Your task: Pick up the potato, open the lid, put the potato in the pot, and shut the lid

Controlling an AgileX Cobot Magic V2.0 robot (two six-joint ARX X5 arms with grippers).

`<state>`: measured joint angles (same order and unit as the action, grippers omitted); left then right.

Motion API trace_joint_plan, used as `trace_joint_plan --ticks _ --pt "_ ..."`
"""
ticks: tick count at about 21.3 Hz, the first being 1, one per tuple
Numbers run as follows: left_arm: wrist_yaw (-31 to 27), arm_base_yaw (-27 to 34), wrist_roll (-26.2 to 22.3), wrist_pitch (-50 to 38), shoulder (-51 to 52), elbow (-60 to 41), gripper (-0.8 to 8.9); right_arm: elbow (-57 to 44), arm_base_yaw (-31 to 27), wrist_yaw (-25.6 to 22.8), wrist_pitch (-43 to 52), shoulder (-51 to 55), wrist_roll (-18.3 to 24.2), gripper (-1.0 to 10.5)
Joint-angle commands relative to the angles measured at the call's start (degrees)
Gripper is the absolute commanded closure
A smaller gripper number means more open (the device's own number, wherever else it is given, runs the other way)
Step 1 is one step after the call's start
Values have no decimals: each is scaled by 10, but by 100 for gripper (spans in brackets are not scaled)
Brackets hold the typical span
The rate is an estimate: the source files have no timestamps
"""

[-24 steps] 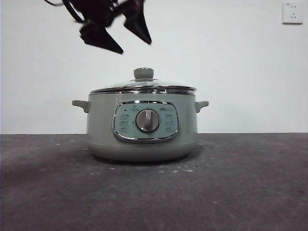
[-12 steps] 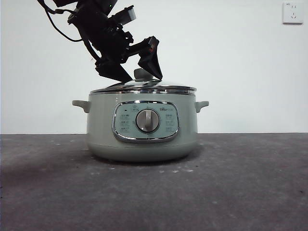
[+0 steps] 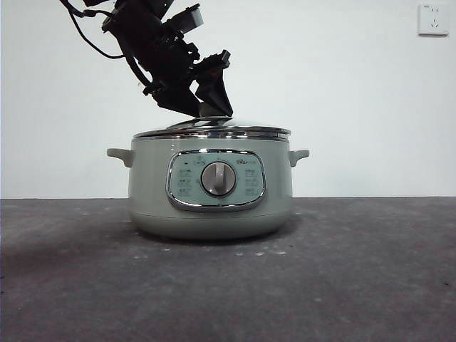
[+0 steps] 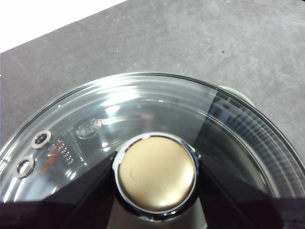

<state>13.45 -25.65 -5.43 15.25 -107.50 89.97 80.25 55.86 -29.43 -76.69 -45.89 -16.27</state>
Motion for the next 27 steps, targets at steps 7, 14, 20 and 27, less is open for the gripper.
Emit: trace_joint_plan --ticks 7,14,20,27 --pt "2 0 9 26 41 -2 822 2 0 -3 4 -5 -7 958" --pt "5 19 9 25 138 -2 822 2 0 -11 14 -42 0 958" --pt "4 63 9 79 265 -2 822 2 0 10 151 -103 76 958" --pt "47 169 -20 223 425 -6 822 3 -111 220 370 -228 154 958"
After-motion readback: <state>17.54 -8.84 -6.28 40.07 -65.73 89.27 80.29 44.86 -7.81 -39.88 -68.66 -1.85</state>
